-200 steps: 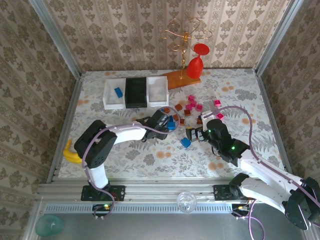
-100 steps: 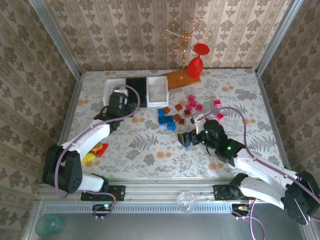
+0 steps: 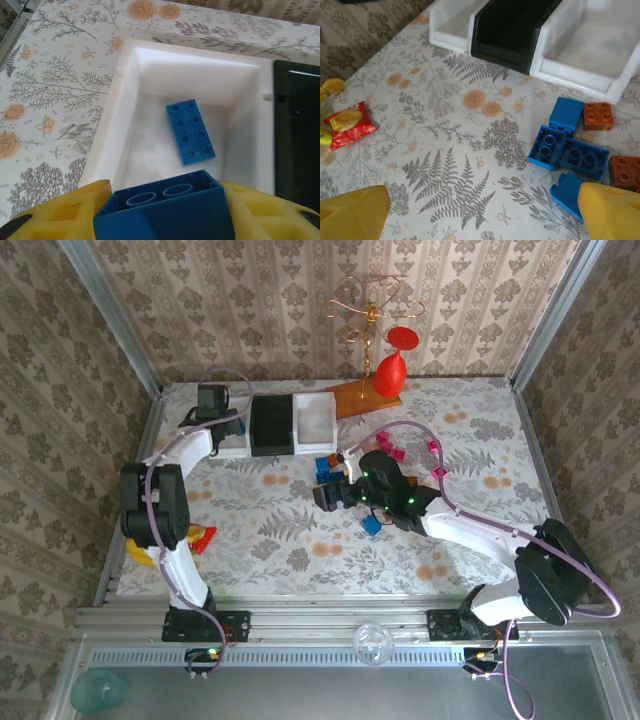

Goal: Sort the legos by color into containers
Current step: Place the lego in the container, then pick up the lego from the center of the table.

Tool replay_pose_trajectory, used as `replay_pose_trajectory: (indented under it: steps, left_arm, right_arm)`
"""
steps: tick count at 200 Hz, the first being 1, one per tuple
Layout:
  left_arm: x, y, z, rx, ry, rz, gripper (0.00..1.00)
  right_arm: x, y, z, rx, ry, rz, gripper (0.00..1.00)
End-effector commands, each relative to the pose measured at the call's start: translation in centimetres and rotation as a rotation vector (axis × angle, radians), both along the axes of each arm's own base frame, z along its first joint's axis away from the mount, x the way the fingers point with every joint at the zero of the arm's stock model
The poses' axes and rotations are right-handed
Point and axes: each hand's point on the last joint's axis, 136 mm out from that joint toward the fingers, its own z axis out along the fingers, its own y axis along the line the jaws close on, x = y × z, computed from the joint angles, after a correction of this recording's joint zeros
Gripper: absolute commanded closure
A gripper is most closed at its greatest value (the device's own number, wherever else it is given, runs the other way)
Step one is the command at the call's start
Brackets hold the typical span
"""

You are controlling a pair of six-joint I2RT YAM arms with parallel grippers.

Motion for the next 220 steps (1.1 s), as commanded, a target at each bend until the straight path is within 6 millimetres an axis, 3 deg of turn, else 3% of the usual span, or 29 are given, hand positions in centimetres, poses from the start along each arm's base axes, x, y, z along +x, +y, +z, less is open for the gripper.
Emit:
replay_pose_trajectory:
  steps: [1, 19, 55, 96, 134, 159, 168, 195, 220]
  left_arm:
    - [0.7, 1.1, -0.6, 0.046, 0.049, -0.004, 0.50]
    - [1.0, 1.1, -0.4, 0.048, 0.047, -0.004, 0.42]
    - [0.2, -0.8, 3.2, -0.045, -0.057, -0.052, 0.28]
    - [-4.7, -4.6, 6.3, -0.154, -0.133, -0.166, 0.25]
    - [-12.9, -12.9, 5.6, -0.296, -0.176, -0.460, 0.24]
    - [-17.3, -16.9, 3.5, -0.330, -0.141, -0.583, 0.24]
    - [-18.6, -18.0, 2.9, -0.348, -0.125, -0.619, 0.24]
    - [-20.1, -18.5, 1.3, -0.351, -0.086, -0.623, 0.24]
    - [-20.6, -19.0, 1.3, -0.351, -0.083, -0.636, 0.25]
  right_arm:
    - [-0.1, 0.0, -1.0, 0.001, 0.013, -0.011, 0.02]
    - [-0.3, -0.4, -1.4, -0.010, 0.006, -0.014, 0.02]
    - [-0.2, -1.4, -2.1, -0.055, -0.016, -0.039, 0.01]
    - [0.3, -4.0, -1.3, -0.093, -0.068, -0.129, 0.00]
    - [2.0, -7.3, -2.4, -0.129, -0.006, -0.248, 0.00]
    - [3.0, -9.4, -4.1, -0.134, 0.106, -0.316, 0.02]
    - [3.3, -9.8, -5.8, -0.160, 0.170, -0.336, 0.05]
    - [3.3, -11.1, -8.4, -0.305, 0.251, -0.396, 0.13]
    - [3.5, -11.1, -10.1, -0.331, 0.295, -0.430, 0.25]
